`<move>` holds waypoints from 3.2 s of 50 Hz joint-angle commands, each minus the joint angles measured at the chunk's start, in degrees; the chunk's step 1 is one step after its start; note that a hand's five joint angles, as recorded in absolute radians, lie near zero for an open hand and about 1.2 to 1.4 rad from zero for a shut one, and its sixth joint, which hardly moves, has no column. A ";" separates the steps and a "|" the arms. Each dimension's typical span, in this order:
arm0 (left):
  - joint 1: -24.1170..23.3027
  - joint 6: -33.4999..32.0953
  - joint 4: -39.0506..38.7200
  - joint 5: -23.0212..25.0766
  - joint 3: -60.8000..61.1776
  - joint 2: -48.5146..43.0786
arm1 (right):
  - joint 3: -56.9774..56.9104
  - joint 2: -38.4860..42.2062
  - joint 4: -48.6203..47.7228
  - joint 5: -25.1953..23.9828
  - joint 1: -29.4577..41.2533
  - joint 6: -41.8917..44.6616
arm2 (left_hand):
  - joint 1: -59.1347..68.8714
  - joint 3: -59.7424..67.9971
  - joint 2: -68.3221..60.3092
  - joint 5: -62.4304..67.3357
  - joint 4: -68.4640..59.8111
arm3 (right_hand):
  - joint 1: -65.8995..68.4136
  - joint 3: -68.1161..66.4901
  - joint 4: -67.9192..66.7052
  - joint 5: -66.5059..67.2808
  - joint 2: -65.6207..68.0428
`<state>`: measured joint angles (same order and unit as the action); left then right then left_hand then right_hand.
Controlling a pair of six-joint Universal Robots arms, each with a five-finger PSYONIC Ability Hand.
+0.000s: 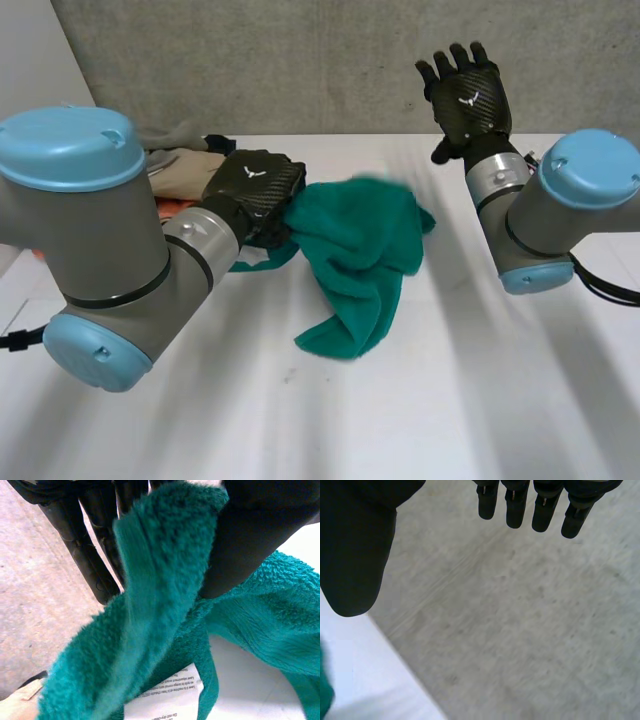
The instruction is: Fold the laundry.
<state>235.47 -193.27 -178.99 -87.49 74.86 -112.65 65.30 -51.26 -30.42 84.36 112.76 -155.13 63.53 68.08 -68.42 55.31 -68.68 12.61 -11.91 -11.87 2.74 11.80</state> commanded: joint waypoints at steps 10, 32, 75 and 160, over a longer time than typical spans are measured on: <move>-0.10 0.26 0.05 -1.02 0.55 3.85 | 18.10 -12.55 41.68 0.29 1.75 -27.92 | 16.47 11.92 -11.58 14.69 -11.32 | -2.61 1.91 1.87 -2.74 -1.80; -1.68 0.35 0.05 -1.02 0.46 9.38 | 16.34 -5.33 29.28 -1.30 10.90 -36.04 | 16.47 11.92 -11.58 14.69 -11.32 | 67.39 -68.09 -68.13 67.26 68.20; 12.38 3.34 -7.42 1.53 -7.19 -13.99 | 8.54 -3.51 27.35 -3.50 21.80 -22.07 | -2.95 -7.51 7.85 -4.74 8.10 | -2.61 1.91 1.87 -2.74 -1.80; 2.19 -3.17 -11.82 -5.06 23.93 27.75 | 5.11 6.78 24.28 -8.52 2.55 -17.84 | 16.47 11.92 -11.58 14.69 -11.32 | 25.02 -25.73 -25.76 24.89 25.84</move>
<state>239.05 -196.66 -191.63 -92.49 100.16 -86.99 76.99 -50.35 -1.31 73.51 113.13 -167.45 66.44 68.09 -68.43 56.53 -68.66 24.79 -24.65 -24.73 14.59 24.39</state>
